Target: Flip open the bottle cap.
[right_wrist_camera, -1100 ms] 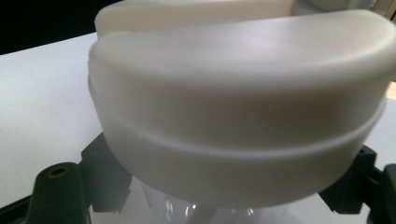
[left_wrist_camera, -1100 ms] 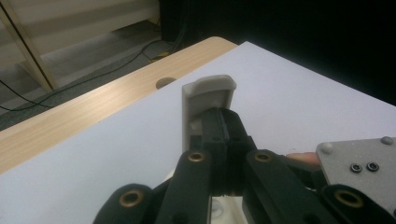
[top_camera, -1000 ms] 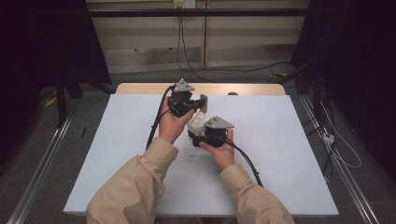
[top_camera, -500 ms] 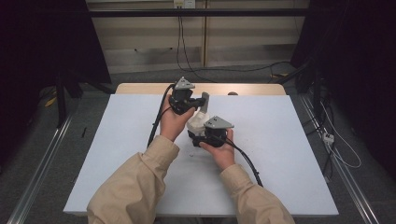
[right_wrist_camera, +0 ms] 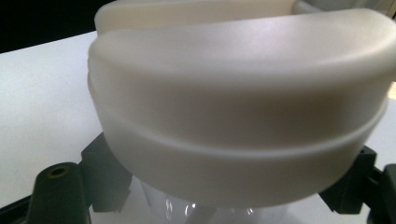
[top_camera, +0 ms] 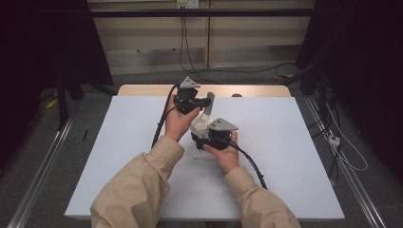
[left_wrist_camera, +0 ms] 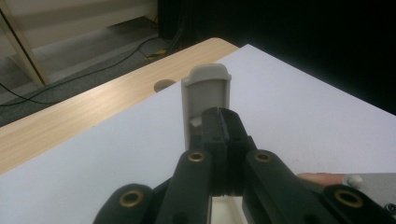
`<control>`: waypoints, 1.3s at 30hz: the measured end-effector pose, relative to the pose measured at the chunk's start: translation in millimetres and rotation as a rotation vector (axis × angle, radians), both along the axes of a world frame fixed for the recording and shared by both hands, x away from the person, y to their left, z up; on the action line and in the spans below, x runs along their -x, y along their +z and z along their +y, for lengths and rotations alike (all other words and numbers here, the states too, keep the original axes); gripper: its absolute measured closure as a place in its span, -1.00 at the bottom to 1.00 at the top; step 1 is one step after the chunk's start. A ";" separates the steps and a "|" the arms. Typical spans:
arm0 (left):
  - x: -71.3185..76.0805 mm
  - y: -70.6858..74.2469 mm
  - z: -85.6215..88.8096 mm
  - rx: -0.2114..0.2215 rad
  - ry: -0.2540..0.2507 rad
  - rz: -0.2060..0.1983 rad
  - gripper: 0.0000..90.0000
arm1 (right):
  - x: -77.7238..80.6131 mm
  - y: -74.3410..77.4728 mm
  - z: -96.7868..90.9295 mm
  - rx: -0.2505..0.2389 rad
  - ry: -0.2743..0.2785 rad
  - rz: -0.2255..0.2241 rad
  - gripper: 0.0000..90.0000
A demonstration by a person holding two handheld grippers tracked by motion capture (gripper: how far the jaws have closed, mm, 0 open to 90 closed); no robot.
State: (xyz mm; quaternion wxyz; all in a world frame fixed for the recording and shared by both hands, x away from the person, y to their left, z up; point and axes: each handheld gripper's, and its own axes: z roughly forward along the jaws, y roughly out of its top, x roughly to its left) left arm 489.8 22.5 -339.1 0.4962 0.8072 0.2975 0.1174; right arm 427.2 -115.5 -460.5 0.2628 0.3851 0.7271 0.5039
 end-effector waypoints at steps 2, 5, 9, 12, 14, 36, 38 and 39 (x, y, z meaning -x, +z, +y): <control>-1.0 -0.2 -0.3 -0.001 -0.002 -0.001 1.00 | -0.1 0.0 0.0 0.000 0.000 0.000 -0.59; -2.5 -1.0 -1.3 0.006 0.000 0.008 1.00 | -0.1 -0.1 -0.1 0.000 0.001 0.000 -0.58; -4.3 -3.5 -3.1 0.010 -0.001 0.017 1.00 | -0.1 -0.1 -0.1 0.000 0.000 0.000 -0.58; -5.7 -5.0 -3.9 0.006 -0.004 0.015 1.00 | -0.1 -0.2 -0.1 0.000 0.000 0.000 -0.58; -6.2 -5.9 -4.8 0.006 -0.004 0.017 1.00 | -0.2 -0.2 -0.1 0.000 0.000 0.001 -0.58; -14.7 -12.9 -11.0 0.007 0.006 0.021 1.00 | -0.5 -0.6 -0.5 -0.001 0.002 -0.001 -0.58; -15.3 -13.2 -11.1 0.006 0.005 0.024 1.00 | -0.6 -0.8 -0.6 -0.001 0.002 -0.001 -0.58; -15.4 -13.5 -11.4 0.007 0.005 0.025 1.00 | -0.7 -0.7 -0.5 -0.001 0.002 -0.001 -0.58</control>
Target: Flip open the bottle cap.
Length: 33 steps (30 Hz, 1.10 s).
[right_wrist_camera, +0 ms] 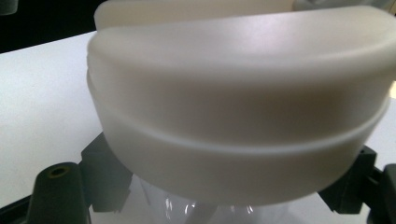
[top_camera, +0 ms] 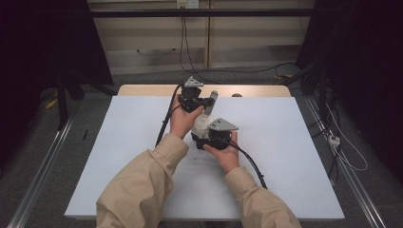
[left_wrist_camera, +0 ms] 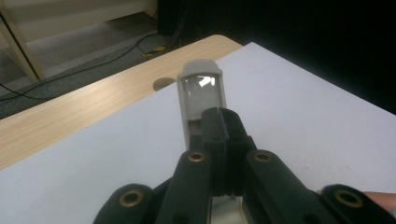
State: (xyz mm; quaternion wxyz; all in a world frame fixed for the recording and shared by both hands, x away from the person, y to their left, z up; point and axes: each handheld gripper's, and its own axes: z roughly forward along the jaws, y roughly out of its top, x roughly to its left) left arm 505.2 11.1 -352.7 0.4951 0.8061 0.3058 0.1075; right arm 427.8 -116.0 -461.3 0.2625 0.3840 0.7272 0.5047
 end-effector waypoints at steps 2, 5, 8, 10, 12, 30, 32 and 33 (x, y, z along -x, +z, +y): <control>-0.5 -0.5 -0.6 0.001 0.000 0.001 1.00 | -0.1 -0.1 -0.1 -0.002 0.001 0.001 -0.58; -1.1 -1.2 -1.1 -0.001 -0.002 -0.001 1.00 | -0.1 0.0 -0.1 -0.002 0.001 0.003 -0.58; -1.3 -1.9 -1.6 -0.003 0.000 -0.001 1.00 | 0.0 -0.1 0.0 -0.002 0.000 0.002 -0.58; -1.5 -2.5 -2.1 0.000 0.001 -0.003 1.00 | 0.0 -0.2 0.0 -0.002 0.001 0.002 -0.58; -1.7 -2.9 -2.4 0.001 0.002 -0.002 1.00 | -0.1 -0.2 -0.1 -0.002 0.000 0.003 -0.58; -4.1 -5.3 -4.8 0.007 -0.011 0.000 1.00 | -0.1 -0.2 -0.1 -0.001 0.000 0.003 -0.58; -4.5 -5.6 -4.4 0.011 -0.011 0.003 1.00 | -0.1 -0.2 0.1 0.001 0.000 0.003 -0.58; -4.6 -5.7 -4.4 0.010 -0.013 0.001 1.00 | -0.2 -0.2 0.1 0.002 0.001 0.001 -0.58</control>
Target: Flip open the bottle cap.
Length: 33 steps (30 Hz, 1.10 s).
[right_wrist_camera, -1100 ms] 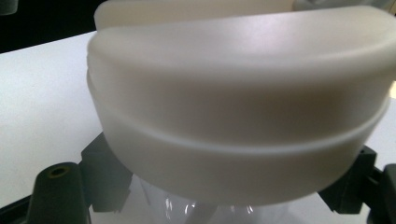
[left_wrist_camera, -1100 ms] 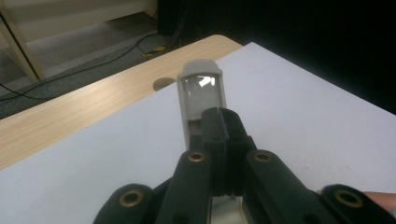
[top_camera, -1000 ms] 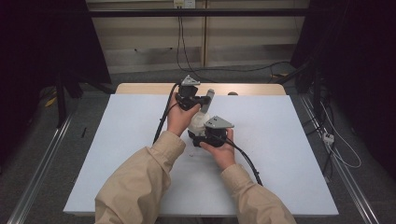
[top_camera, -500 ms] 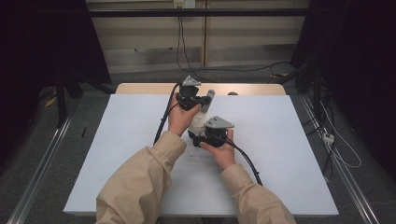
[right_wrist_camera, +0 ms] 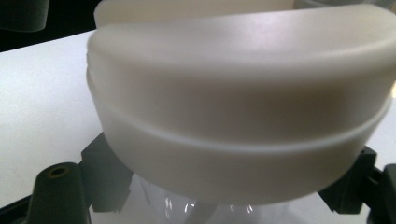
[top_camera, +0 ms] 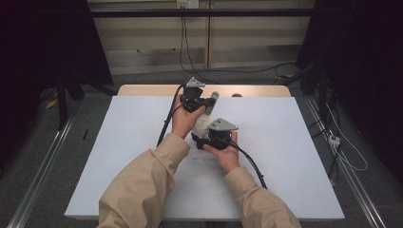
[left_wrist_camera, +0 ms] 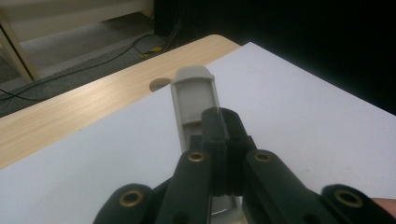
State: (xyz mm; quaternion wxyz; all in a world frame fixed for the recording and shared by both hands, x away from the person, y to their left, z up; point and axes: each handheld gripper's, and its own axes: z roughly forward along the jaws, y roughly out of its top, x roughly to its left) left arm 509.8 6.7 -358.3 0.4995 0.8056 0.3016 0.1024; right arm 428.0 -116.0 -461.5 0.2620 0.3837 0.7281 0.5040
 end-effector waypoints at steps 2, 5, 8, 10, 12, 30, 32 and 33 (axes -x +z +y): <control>0.0 -0.5 -0.4 0.001 0.002 -0.001 1.00 | 0.1 -0.1 -0.1 -0.001 0.000 0.002 -0.58; -1.1 -1.9 -0.4 -0.004 -0.003 0.001 1.00 | 0.1 -0.1 0.1 0.001 0.001 0.000 -0.58; -1.2 -3.2 -2.0 -0.003 0.001 0.000 1.00 | 0.2 0.0 0.0 -0.001 -0.002 0.003 -0.58; -2.1 -3.9 -1.8 -0.009 0.000 0.002 1.00 | 0.1 -0.1 -0.2 -0.002 -0.002 0.003 -0.58; -2.8 -5.2 -2.2 -0.003 0.001 0.004 1.00 | 0.0 0.0 -0.2 -0.001 -0.002 0.004 -0.58; -4.7 -10.3 -3.4 -0.009 -0.003 0.019 1.00 | -0.3 -0.3 -0.8 -0.006 -0.003 0.007 -0.58; -4.4 -10.0 -3.4 -0.015 -0.004 0.014 1.00 | -0.4 -0.3 -0.8 -0.006 -0.003 0.008 -0.59; -4.2 -9.9 -3.4 -0.016 -0.004 0.014 1.00 | -0.3 -0.3 -0.7 -0.006 -0.003 0.008 -0.58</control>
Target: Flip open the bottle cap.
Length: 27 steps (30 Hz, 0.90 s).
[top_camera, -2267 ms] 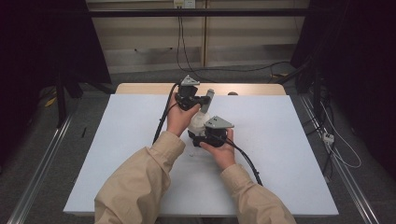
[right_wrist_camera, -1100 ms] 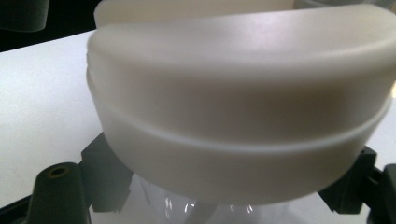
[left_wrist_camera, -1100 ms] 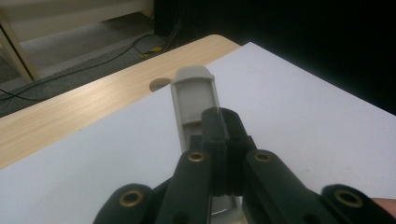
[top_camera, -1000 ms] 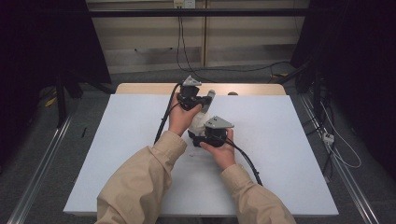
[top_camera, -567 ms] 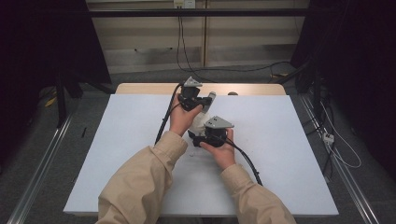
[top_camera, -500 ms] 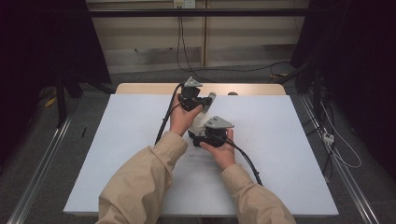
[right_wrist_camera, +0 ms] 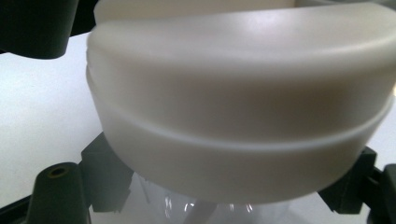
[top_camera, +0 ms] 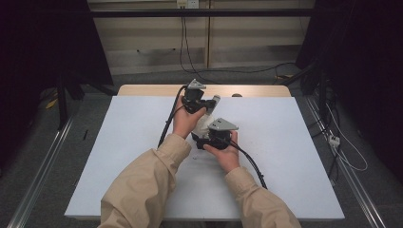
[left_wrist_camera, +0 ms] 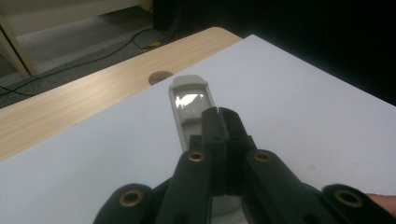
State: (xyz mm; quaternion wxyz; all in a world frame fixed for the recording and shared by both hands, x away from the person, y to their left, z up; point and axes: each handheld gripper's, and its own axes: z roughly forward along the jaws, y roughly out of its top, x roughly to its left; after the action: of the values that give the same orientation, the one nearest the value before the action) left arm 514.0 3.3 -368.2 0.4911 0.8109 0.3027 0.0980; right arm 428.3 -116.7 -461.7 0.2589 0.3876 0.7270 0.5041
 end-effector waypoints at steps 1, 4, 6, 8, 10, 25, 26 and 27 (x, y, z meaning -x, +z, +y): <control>0.1 0.0 0.1 0.001 0.001 -0.001 1.00 | 0.0 0.0 0.0 0.001 0.000 0.000 -0.59; 1.1 0.9 0.8 0.003 0.003 0.001 1.00 | 0.4 0.1 0.4 0.005 0.001 0.000 -0.58; 1.7 1.8 2.0 -0.004 -0.003 0.001 1.00 | 0.6 0.3 1.2 0.013 0.004 -0.005 -0.59; 2.9 2.7 2.9 -0.002 -0.009 0.004 0.99 | 0.7 0.4 1.1 0.015 0.005 -0.004 -0.59; 4.6 4.6 4.5 0.004 -0.013 0.004 0.90 | 1.0 0.2 1.1 0.013 0.003 -0.006 -0.59; 16.5 12.5 14.4 0.042 -0.046 0.008 0.30 | 1.8 5.8 -6.4 -0.021 -0.013 0.061 -0.84; 17.5 12.3 15.0 0.054 -0.049 0.011 0.26 | 2.1 6.5 -6.9 -0.028 -0.010 0.076 -0.84; 18.9 12.6 17.1 0.055 -0.055 0.016 0.22 | 2.4 6.8 -7.1 -0.026 -0.008 0.083 -0.85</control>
State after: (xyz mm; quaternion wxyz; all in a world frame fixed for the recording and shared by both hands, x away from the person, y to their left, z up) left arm 495.2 20.4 -355.7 0.5133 0.8059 0.2868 0.0698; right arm 425.9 -123.8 -454.9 0.2256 0.4145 0.7288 0.4961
